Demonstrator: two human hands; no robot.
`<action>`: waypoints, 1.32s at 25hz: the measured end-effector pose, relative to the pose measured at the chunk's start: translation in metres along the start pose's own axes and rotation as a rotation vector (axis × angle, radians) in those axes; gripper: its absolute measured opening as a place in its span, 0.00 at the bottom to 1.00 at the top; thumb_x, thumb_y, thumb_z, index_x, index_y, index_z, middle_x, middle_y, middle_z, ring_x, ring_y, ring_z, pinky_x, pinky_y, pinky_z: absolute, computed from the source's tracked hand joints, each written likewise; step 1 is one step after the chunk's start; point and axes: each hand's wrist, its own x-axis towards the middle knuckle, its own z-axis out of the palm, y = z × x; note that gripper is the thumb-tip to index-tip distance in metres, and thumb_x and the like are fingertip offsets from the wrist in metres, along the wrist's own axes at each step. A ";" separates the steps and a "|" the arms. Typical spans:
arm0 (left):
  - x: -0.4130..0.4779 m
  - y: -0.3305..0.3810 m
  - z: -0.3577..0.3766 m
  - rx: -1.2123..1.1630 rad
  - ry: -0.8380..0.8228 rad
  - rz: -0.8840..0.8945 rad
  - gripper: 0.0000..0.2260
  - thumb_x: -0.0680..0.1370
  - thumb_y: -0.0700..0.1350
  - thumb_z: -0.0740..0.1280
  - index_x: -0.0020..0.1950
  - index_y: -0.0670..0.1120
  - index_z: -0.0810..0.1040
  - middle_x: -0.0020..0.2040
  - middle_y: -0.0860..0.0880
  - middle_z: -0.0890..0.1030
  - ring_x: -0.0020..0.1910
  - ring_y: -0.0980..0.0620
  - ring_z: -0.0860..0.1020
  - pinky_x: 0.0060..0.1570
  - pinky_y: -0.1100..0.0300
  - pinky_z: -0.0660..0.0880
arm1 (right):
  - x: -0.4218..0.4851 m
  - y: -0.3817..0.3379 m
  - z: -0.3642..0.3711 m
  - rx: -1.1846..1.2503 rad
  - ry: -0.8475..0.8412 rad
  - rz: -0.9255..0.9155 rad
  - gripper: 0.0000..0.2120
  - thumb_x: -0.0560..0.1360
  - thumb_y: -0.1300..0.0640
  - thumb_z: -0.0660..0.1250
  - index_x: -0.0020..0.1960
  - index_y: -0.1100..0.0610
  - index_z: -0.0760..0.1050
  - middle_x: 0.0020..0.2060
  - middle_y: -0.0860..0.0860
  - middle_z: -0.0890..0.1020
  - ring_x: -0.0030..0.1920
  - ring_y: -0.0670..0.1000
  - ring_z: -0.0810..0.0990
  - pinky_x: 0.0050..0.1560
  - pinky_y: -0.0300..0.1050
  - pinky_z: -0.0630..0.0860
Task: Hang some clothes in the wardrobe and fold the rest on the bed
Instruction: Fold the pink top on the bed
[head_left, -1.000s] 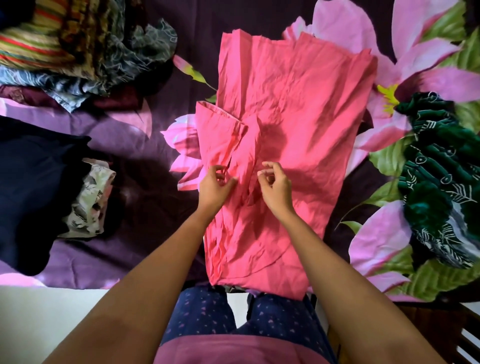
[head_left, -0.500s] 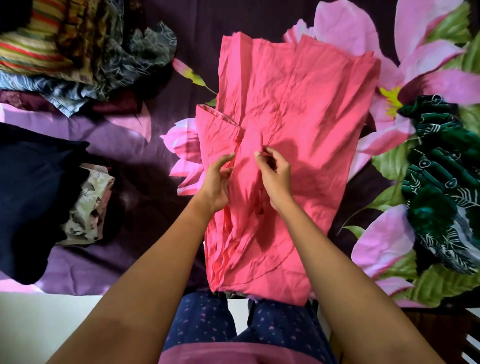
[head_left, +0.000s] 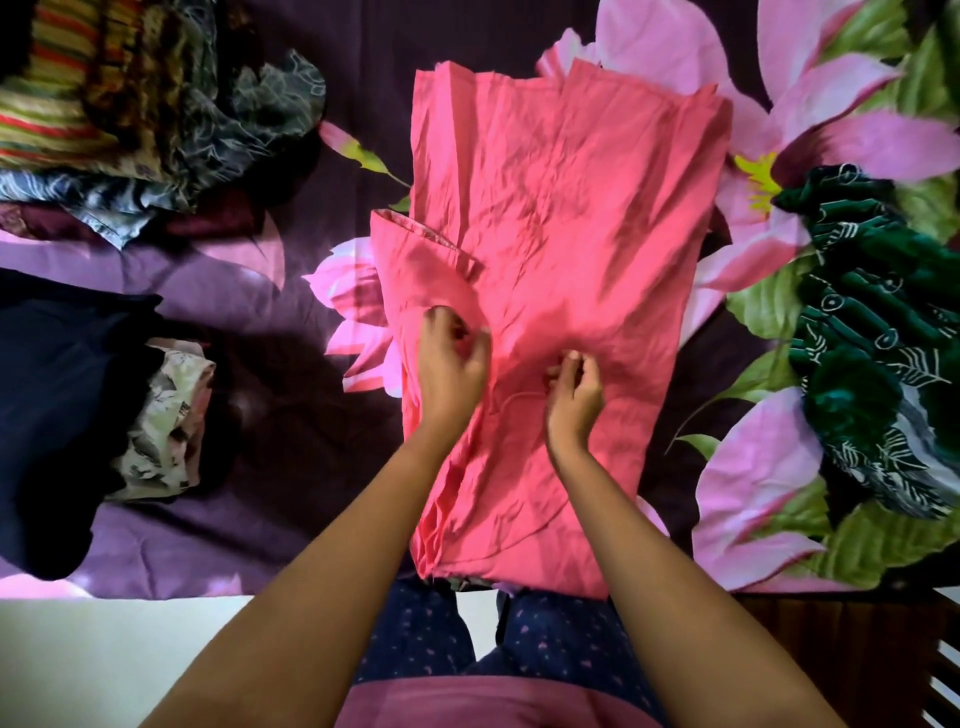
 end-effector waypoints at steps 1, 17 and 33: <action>-0.008 -0.002 0.012 0.203 -0.140 0.215 0.08 0.70 0.45 0.64 0.45 0.41 0.74 0.52 0.38 0.76 0.47 0.42 0.75 0.46 0.53 0.72 | 0.000 -0.001 -0.004 0.027 0.049 -0.002 0.18 0.78 0.52 0.55 0.48 0.67 0.75 0.35 0.58 0.80 0.36 0.57 0.77 0.42 0.52 0.74; -0.026 -0.060 0.009 0.858 -0.768 0.398 0.35 0.71 0.50 0.72 0.74 0.44 0.63 0.76 0.41 0.56 0.74 0.40 0.58 0.72 0.45 0.52 | 0.027 0.010 -0.043 -0.779 0.012 -1.035 0.11 0.68 0.61 0.63 0.48 0.58 0.79 0.51 0.57 0.79 0.52 0.57 0.75 0.53 0.53 0.69; 0.007 -0.058 -0.022 0.473 -0.099 -0.134 0.25 0.69 0.43 0.73 0.63 0.40 0.69 0.60 0.40 0.69 0.57 0.42 0.72 0.53 0.51 0.71 | 0.008 0.008 -0.015 -1.141 -0.560 -0.294 0.31 0.78 0.53 0.62 0.77 0.56 0.53 0.75 0.59 0.51 0.75 0.63 0.51 0.70 0.66 0.54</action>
